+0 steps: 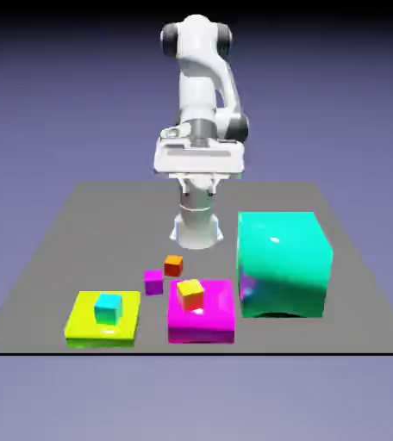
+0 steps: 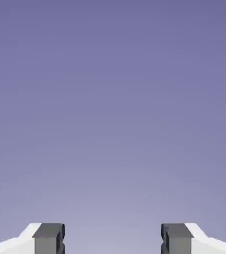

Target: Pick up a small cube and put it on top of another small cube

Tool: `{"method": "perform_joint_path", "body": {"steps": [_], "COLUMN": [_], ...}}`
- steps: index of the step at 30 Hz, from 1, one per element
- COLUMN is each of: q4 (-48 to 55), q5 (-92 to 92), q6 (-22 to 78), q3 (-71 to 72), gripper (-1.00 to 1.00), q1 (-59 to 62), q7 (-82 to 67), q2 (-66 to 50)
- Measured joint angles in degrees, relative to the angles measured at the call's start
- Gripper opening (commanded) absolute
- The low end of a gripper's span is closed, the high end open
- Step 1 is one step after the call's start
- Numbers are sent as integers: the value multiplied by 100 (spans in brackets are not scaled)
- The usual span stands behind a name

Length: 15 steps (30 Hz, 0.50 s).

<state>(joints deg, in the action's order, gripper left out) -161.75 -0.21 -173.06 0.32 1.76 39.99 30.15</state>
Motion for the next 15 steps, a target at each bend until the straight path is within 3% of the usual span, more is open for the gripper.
{"method": "perform_joint_path", "body": {"steps": [12,15], "q4": [-745,-728], "q5": [-212,-397], "q6": [941,798], "q3": [323,266], "gripper": [0,0], "q1": [2428,2501], "q7": [-2452,-2388], "q2": [-2492,-2768]}}
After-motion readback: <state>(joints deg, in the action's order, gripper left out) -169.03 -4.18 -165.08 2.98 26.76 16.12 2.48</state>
